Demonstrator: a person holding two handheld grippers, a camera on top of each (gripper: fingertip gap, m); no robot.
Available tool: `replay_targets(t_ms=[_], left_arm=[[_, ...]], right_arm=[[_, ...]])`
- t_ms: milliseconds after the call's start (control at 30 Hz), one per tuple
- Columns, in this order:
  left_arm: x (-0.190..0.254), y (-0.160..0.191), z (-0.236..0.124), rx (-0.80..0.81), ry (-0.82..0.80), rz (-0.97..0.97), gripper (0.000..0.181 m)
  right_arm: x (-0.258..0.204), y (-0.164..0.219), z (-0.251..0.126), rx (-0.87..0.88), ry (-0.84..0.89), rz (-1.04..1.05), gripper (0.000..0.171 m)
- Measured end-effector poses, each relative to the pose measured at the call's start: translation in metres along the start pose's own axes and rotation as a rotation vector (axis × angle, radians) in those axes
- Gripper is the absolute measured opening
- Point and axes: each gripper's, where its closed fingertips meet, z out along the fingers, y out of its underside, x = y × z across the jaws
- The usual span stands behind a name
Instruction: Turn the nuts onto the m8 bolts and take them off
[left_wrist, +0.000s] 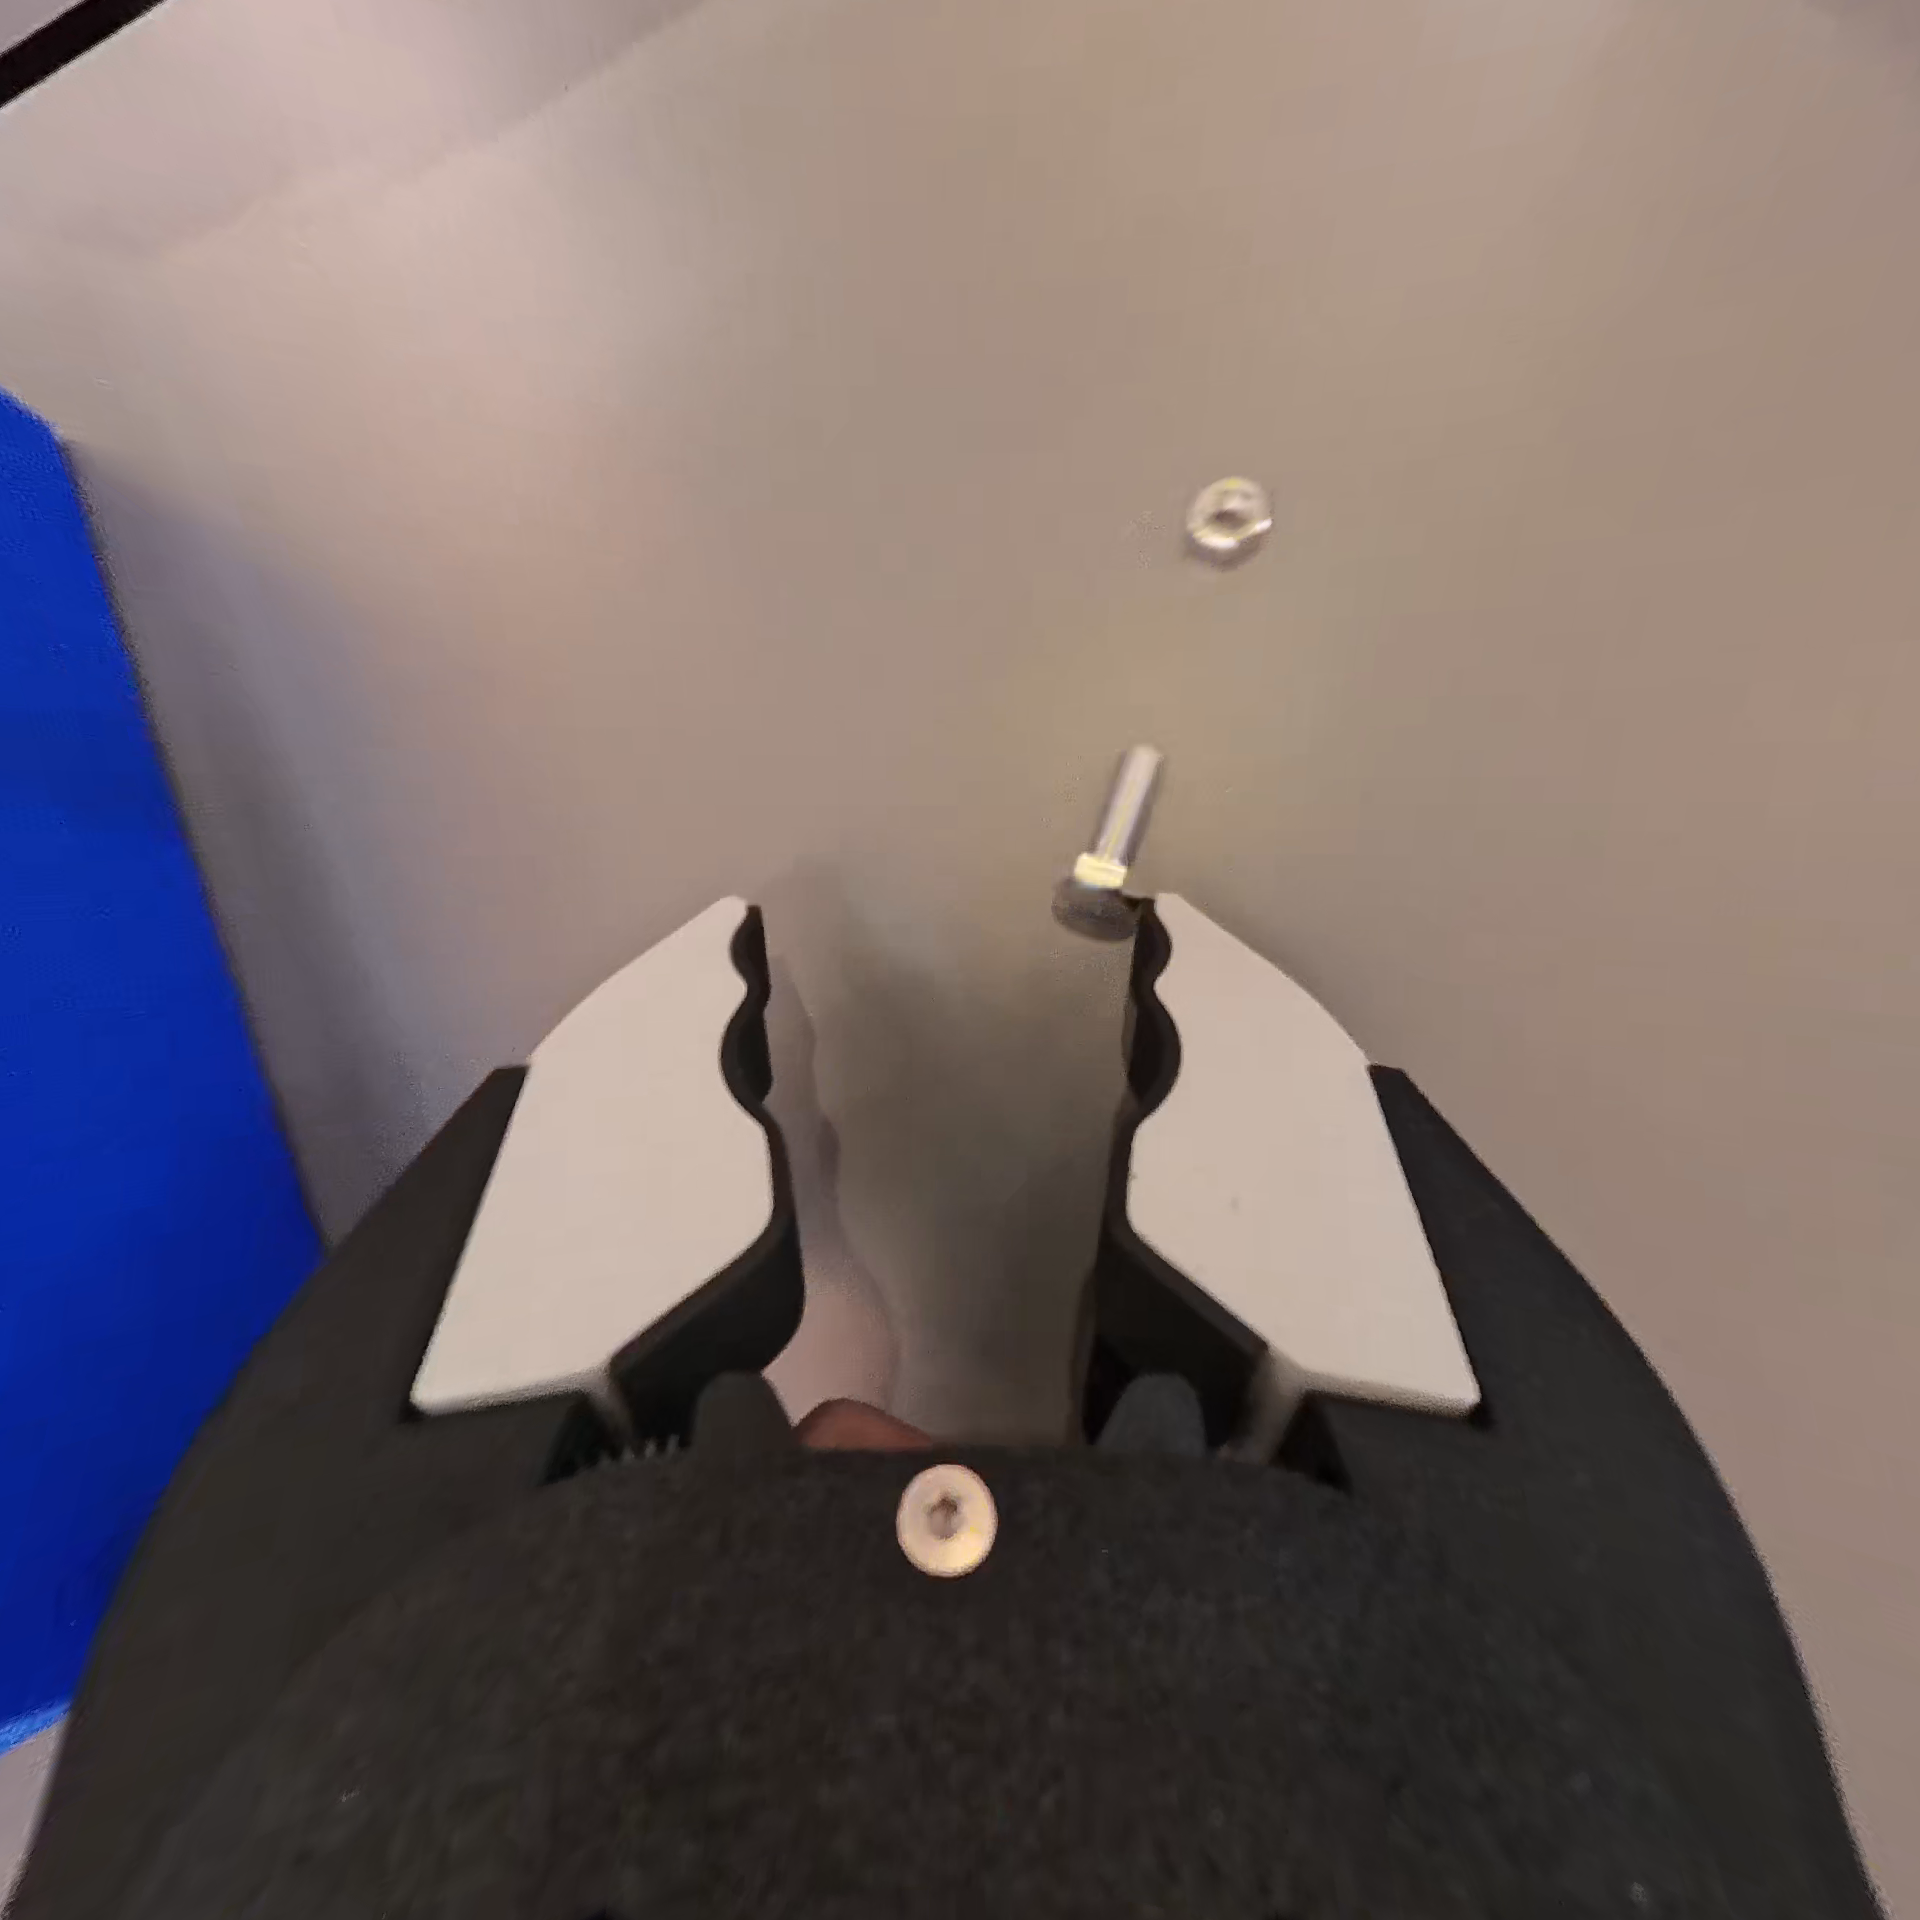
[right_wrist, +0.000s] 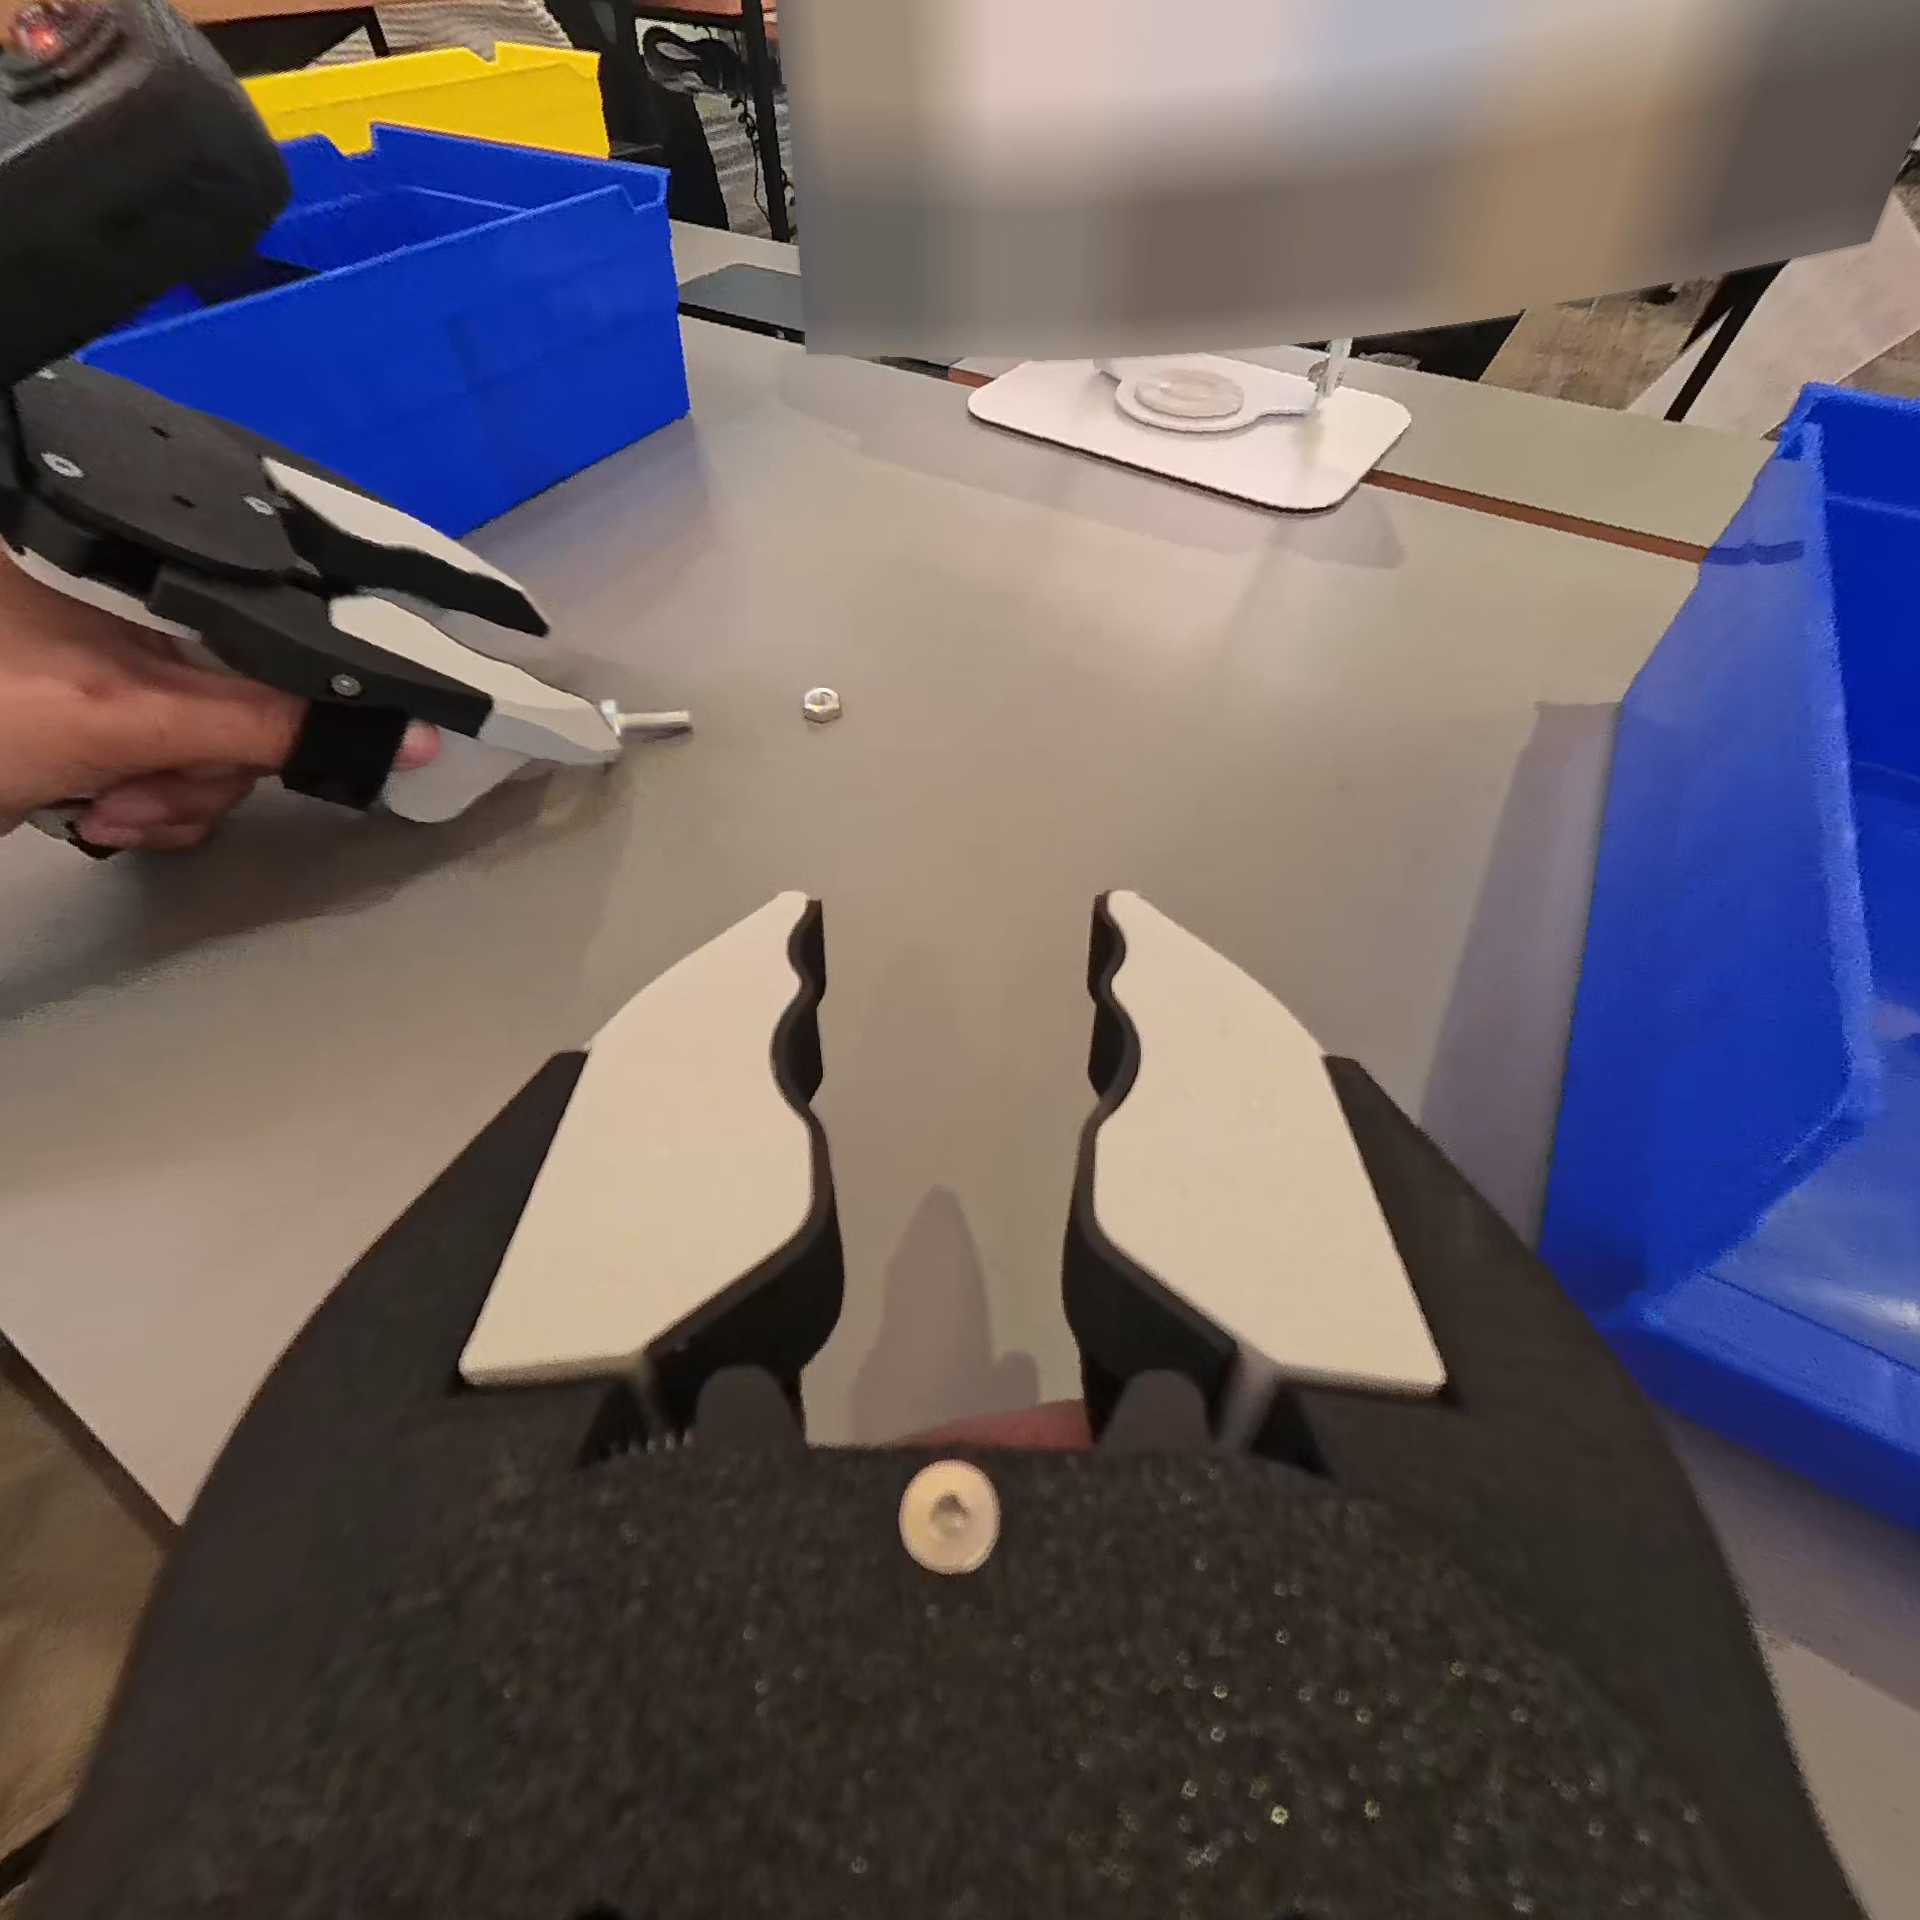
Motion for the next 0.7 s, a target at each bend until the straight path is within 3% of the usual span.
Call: replay_targets(t_ms=[167,467,700], left_arm=[[-0.005,0.003,-0.012,0.038,0.093,-0.046,0.070],[0.011,-0.008,-0.030,0.050,0.219,0.366,0.059],[0.013,-0.010,0.000,-0.105,0.335,0.553,0.048]], right_arm=[[-0.004,0.002,0.003,-0.011,-0.008,-0.013,0.048],[-0.003,-0.003,-0.001,-0.001,-0.008,-0.026,0.045],[-0.004,-0.003,-0.005,0.003,-0.013,-0.026,0.044]])
